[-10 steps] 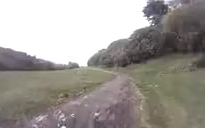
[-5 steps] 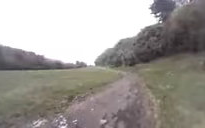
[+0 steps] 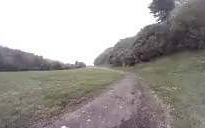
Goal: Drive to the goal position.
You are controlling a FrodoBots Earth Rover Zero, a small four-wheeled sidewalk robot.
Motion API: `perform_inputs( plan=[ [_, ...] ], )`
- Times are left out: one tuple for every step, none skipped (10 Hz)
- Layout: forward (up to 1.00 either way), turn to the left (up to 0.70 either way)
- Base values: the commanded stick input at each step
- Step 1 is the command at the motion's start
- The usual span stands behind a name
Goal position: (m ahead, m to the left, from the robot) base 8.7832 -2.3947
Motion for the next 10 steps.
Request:
perform_inputs(
  plan=[
    [0.0, 0.0],
    [0.0, 0.0],
    [0.0, 0.0],
    [0.85, 0.0],
    [0.85, 0.0],
    [0.85, 0.0],
    [0.85, 0.0],
    [0.85, 0.0],
    [0.85, 0.0],
    [0.85, 0.0]
  ],
)
